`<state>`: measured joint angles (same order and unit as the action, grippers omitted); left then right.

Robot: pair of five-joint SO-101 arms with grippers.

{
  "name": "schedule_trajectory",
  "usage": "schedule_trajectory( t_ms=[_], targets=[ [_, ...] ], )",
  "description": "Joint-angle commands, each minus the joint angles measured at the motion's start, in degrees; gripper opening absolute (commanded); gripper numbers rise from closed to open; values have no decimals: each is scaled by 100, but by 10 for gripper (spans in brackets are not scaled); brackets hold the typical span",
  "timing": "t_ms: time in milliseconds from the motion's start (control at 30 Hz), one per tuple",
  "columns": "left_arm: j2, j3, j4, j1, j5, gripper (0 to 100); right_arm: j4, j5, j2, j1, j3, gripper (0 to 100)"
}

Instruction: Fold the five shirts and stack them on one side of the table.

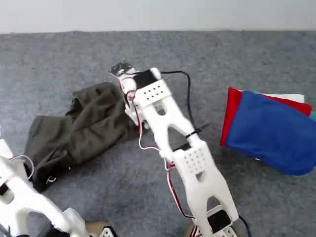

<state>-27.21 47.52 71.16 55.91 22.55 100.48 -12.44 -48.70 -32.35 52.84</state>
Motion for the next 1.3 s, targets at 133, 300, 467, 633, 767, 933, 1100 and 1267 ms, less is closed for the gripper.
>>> schedule_trajectory(
  t_ms=[133,300,467,633,767,933,1100,1267],
  targets=[
    [9,-505,387,-123,53,11,242,-1116,3890,444,-4835,9],
    [-35,-532,730,-457,246,11,233,-2224,5262,1033,-7191,12],
    [-35,-532,791,-510,264,11,242,-2725,5719,1807,-7938,125],
    [-9,-505,809,-484,554,11,259,-2629,6088,1965,-7226,320],
    [-9,-497,809,-484,589,11,251,-1793,6273,1622,-6110,184],
    [0,-488,809,-510,571,11,127,-879,5578,374,-4941,123],
    [0,-488,809,-484,571,11,-207,-9,3969,-233,-4501,287],
    [0,-479,809,-484,571,12,-163,334,2765,-549,-3833,329]
  ],
)
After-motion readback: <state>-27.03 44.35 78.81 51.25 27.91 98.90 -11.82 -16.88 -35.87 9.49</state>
